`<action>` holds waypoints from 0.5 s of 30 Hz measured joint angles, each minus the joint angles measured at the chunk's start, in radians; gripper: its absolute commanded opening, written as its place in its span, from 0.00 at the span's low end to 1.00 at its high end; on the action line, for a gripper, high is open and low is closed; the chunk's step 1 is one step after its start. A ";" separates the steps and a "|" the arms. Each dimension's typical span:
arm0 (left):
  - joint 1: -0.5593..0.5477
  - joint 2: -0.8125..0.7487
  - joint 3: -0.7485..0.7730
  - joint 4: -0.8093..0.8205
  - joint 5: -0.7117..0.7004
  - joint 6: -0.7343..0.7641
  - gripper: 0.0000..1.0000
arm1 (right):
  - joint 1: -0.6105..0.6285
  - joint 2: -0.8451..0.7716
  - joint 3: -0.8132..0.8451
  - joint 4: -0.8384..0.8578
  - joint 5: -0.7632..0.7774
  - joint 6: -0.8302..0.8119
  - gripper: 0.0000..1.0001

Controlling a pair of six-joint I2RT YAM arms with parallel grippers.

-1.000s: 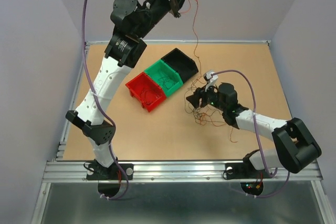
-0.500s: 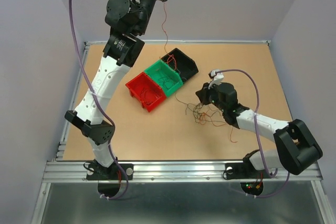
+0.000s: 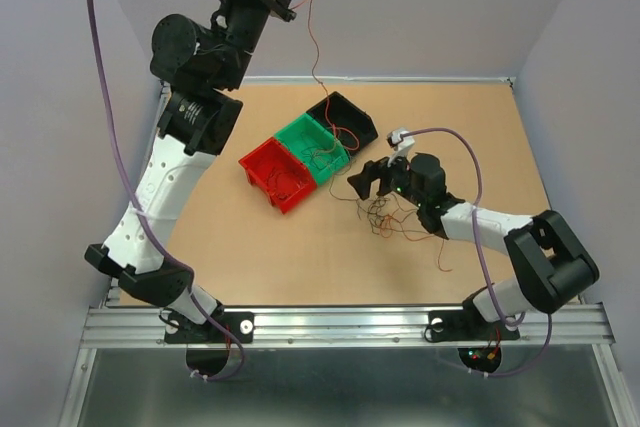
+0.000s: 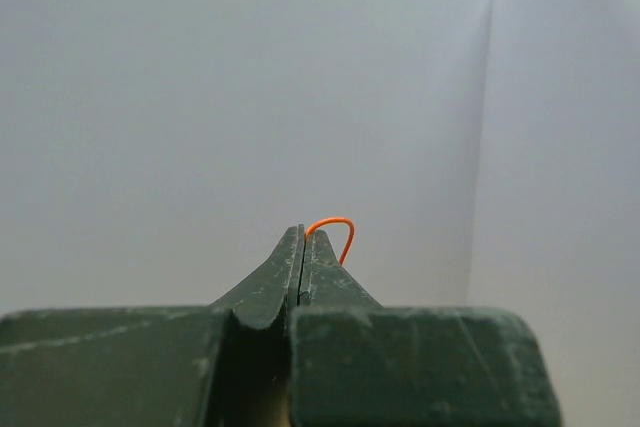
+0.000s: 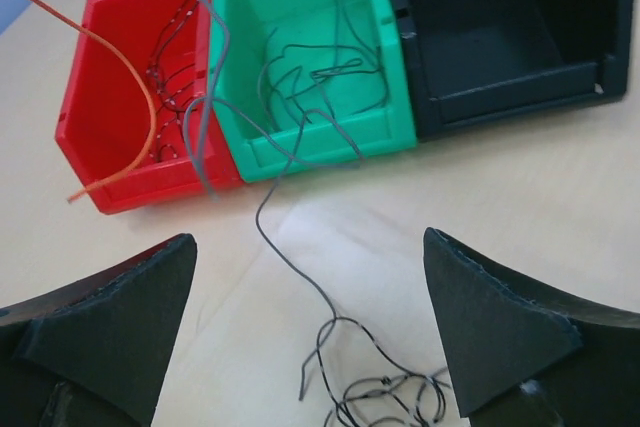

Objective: Untangle the cables

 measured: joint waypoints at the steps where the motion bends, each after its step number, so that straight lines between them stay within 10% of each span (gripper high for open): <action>1: -0.002 -0.020 -0.012 0.003 0.017 -0.010 0.00 | 0.000 0.027 0.011 0.015 -0.027 0.000 0.97; 4: -0.013 -0.057 -0.030 0.012 0.047 -0.030 0.00 | 0.000 0.111 0.067 0.058 -0.084 0.003 0.87; 10: -0.027 -0.073 -0.033 0.024 0.071 -0.052 0.00 | 0.000 0.197 0.121 0.177 -0.156 0.044 0.06; 15: -0.027 -0.078 -0.069 0.026 0.021 -0.056 0.00 | 0.000 0.190 0.114 0.206 -0.093 0.064 0.01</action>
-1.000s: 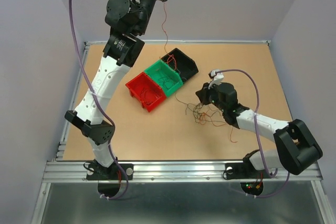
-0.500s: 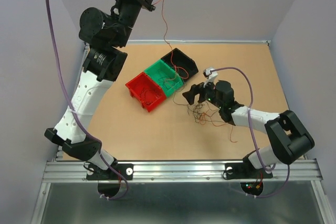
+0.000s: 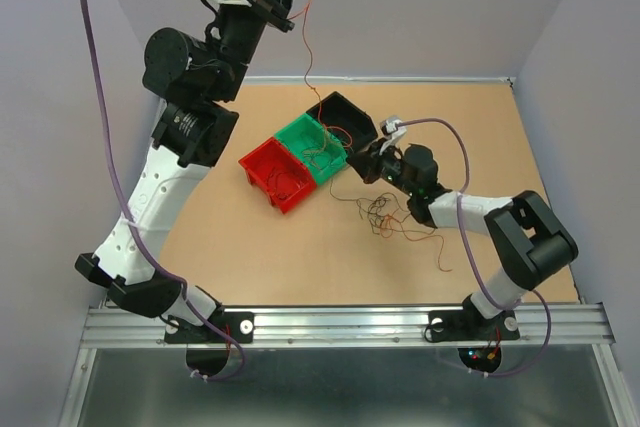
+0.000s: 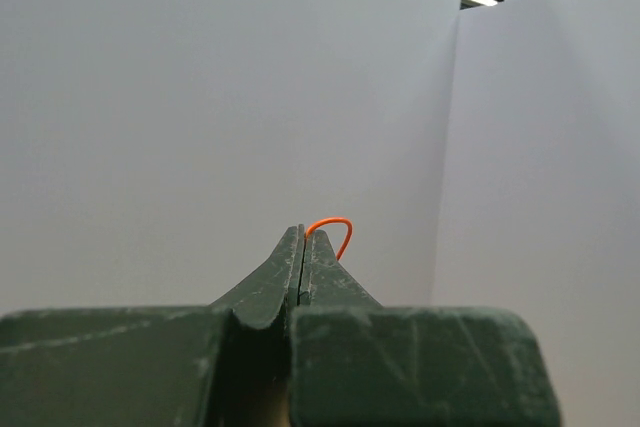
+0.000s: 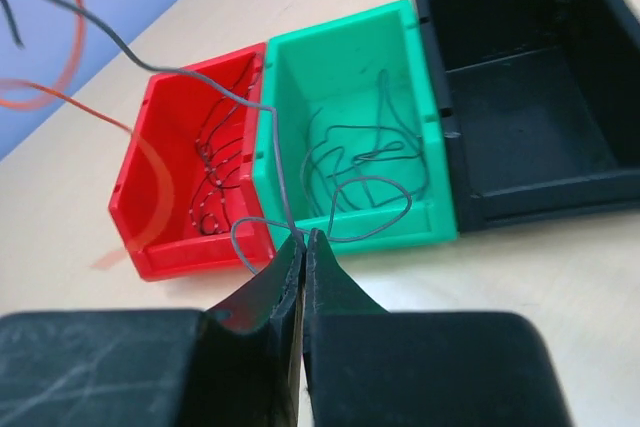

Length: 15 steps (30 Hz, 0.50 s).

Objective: Untangle the cables

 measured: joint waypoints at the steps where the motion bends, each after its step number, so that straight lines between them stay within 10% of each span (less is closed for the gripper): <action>1: 0.000 -0.005 -0.021 0.005 -0.023 0.001 0.00 | 0.000 -0.010 -0.009 0.003 0.026 0.003 0.00; 15: 0.002 -0.012 -0.063 0.045 -0.439 0.101 0.00 | -0.142 -0.472 -0.155 -0.391 0.795 0.224 0.01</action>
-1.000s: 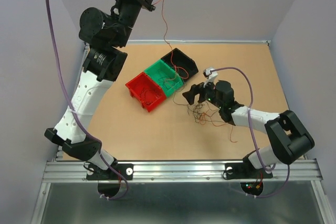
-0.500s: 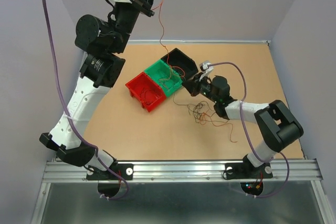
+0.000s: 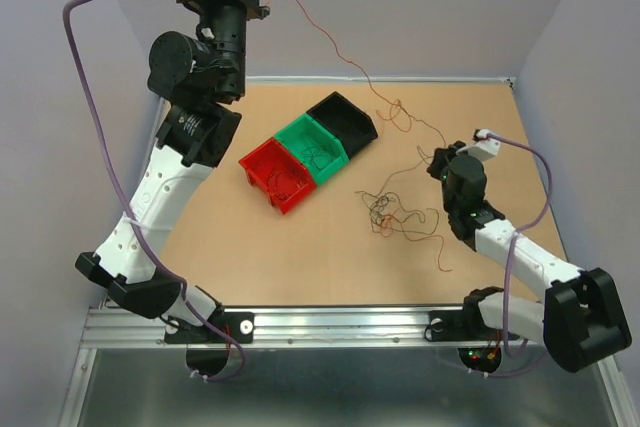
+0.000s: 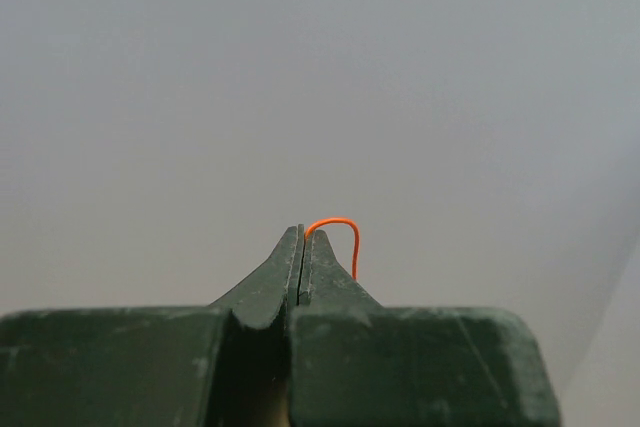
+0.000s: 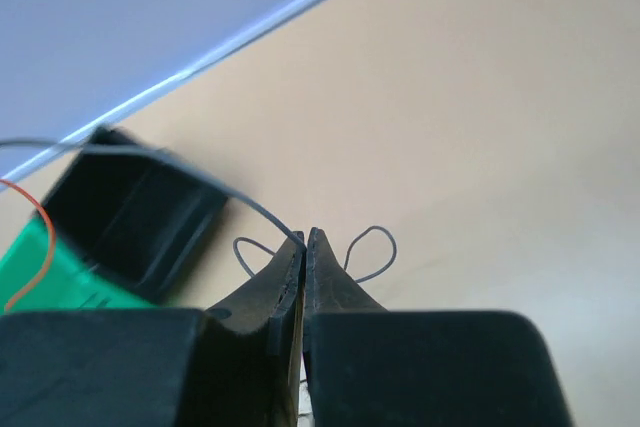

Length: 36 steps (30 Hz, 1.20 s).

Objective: Untangle the cables

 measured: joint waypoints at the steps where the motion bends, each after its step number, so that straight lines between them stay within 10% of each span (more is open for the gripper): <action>1: 0.003 0.000 0.000 0.010 -0.028 0.016 0.00 | -0.034 -0.021 -0.018 -0.015 0.007 0.012 0.01; 12: 0.440 0.011 0.055 -0.065 -0.087 -0.127 0.00 | -0.359 -0.114 -0.151 -0.105 -0.025 0.167 0.00; 19: 0.475 -0.063 -0.105 0.011 0.150 -0.256 0.00 | -0.405 -0.161 -0.185 -0.115 -0.085 0.206 0.05; 22: 0.471 -0.038 -0.115 0.042 0.270 -0.292 0.00 | -0.405 -0.165 -0.185 -0.107 -0.135 0.195 0.75; 24: 0.471 -0.001 -0.101 0.053 0.348 -0.311 0.00 | -0.405 -0.166 -0.185 -0.098 -0.172 0.172 1.00; 36: 0.424 0.319 0.295 -0.056 0.662 -0.352 0.00 | -0.405 -0.222 -0.198 -0.043 -0.352 0.131 1.00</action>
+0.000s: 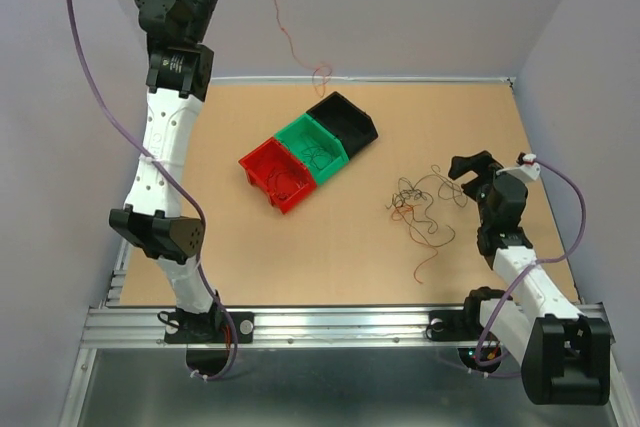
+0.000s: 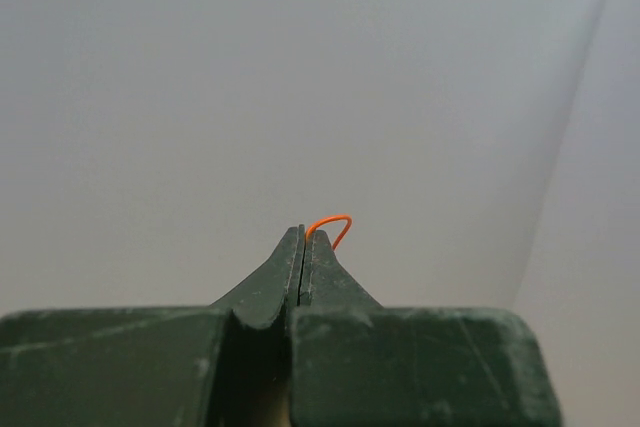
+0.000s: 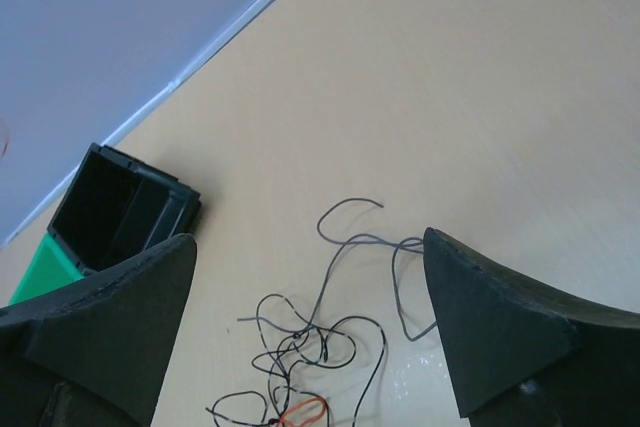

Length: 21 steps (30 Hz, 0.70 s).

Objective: Untangle the cables

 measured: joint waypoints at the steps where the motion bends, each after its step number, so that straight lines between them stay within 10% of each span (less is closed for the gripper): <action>1: -0.016 0.004 0.010 0.002 0.017 0.004 0.00 | 0.000 -0.004 -0.009 0.006 -0.018 0.000 1.00; 12: -0.249 0.092 0.027 0.056 0.071 0.121 0.00 | 0.000 -0.069 -0.065 0.055 -0.121 -0.004 1.00; 21: -0.249 0.121 -0.246 0.082 0.051 0.190 0.00 | 0.000 -0.172 -0.065 0.046 -0.158 -0.032 1.00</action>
